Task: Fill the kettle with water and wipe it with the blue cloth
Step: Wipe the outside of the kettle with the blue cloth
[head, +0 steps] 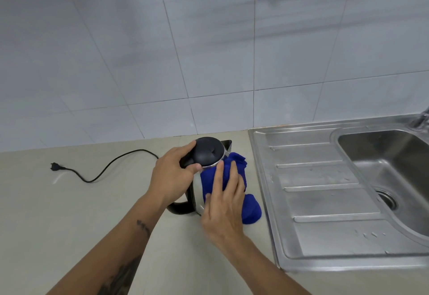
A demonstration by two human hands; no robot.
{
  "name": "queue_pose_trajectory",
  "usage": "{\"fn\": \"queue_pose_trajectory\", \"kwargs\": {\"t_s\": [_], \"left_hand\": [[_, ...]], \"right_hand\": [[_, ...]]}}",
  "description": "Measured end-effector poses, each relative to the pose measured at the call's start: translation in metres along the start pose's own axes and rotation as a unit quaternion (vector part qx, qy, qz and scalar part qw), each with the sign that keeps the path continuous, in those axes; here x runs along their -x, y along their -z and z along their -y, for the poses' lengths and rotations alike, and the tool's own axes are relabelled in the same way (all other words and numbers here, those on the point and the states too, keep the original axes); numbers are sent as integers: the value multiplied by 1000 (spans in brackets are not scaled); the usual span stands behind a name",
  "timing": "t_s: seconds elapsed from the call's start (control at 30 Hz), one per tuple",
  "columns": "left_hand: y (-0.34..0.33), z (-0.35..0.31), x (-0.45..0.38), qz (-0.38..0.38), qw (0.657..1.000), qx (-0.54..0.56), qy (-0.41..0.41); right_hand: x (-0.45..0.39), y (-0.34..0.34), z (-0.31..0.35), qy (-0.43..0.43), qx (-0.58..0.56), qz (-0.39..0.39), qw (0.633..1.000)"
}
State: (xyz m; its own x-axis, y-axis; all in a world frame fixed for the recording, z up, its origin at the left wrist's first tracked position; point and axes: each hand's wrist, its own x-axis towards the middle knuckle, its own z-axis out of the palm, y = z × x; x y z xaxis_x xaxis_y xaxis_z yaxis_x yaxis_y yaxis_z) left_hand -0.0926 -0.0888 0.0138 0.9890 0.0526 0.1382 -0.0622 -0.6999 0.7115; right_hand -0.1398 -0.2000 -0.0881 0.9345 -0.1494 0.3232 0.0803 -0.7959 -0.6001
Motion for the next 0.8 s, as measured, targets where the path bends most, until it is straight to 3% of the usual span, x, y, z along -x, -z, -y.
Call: {"fn": "queue_pose_trajectory", "kwargs": {"t_s": [0.13, 0.27, 0.43, 0.53, 0.73, 0.8], "left_hand": [[5, 3, -3, 16, 1000, -15, -5], [6, -1, -6, 14, 998, -62, -6], [6, -2, -4, -15, 996, -90, 10], [2, -4, -1, -34, 993, -116, 11], [1, -6, 0, -29, 992, -120, 15], [3, -5, 1, -21, 992, -123, 12]], "right_hand": [[-19, 9, -5, 27, -13, 12, 999], [-33, 8, -13, -12, -159, 25, 987], [-37, 0, -26, -165, -375, 114, 905], [-31, 0, -19, -206, -375, 118, 896], [-5, -15, 7, -138, -226, 88, 960], [-2, -19, -7, -133, -204, 101, 965]]}}
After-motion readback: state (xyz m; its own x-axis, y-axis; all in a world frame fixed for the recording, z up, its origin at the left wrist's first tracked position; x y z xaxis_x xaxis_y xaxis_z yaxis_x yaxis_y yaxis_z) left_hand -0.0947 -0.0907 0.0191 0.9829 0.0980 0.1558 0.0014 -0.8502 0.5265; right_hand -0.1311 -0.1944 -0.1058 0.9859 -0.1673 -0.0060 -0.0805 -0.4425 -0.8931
